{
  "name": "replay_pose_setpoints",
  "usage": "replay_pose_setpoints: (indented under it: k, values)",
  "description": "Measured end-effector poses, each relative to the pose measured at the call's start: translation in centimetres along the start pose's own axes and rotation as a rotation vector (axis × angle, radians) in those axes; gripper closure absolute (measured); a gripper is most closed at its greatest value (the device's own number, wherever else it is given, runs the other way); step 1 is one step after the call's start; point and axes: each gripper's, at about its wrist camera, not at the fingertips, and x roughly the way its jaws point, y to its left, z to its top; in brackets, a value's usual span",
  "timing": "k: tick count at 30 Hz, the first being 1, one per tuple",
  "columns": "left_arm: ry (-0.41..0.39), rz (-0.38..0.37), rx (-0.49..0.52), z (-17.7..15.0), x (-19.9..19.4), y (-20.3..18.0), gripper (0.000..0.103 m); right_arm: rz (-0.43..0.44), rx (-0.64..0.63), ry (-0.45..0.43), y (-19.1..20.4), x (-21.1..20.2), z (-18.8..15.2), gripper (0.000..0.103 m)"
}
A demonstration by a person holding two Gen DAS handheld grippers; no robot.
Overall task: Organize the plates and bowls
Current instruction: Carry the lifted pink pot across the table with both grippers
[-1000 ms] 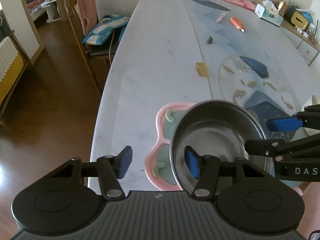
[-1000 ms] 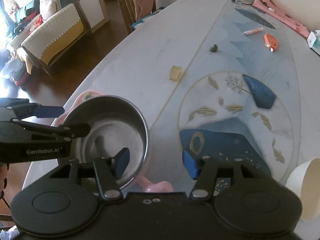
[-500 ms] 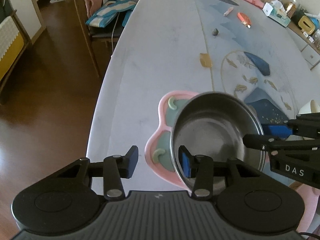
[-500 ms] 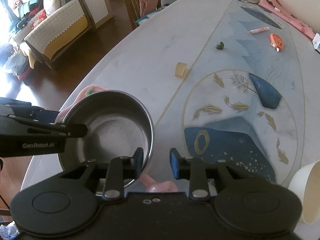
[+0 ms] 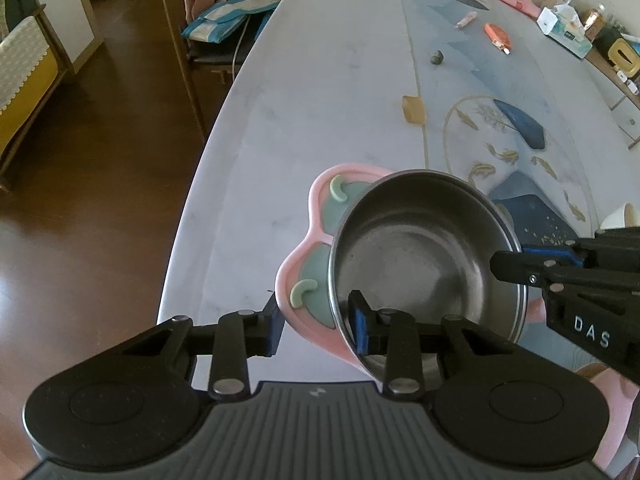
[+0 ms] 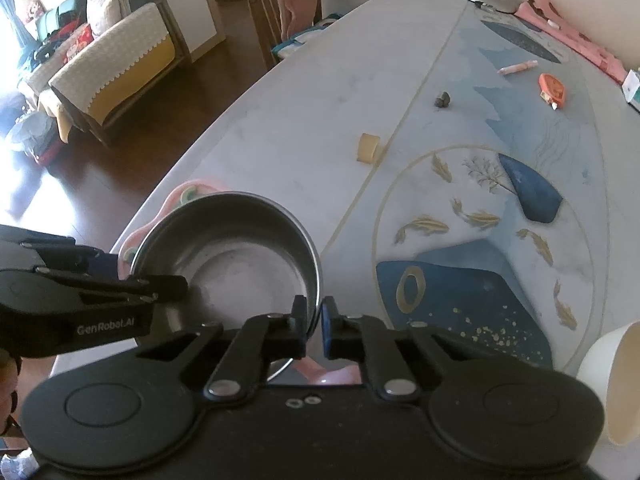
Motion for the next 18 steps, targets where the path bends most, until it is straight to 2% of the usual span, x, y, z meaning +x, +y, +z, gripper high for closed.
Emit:
replay_pose_setpoints:
  k: [9,18]
  values:
    - [-0.046,0.015,0.032,0.3,-2.0,-1.1,0.072,-0.017,0.055,-0.030,-0.5,-2.3,0.4,0.096]
    - [-0.089,-0.007,0.086,1.0,-5.1,-4.6,0.072,-0.043,0.110,-0.073,-2.6,-6.6,-0.5,0.097]
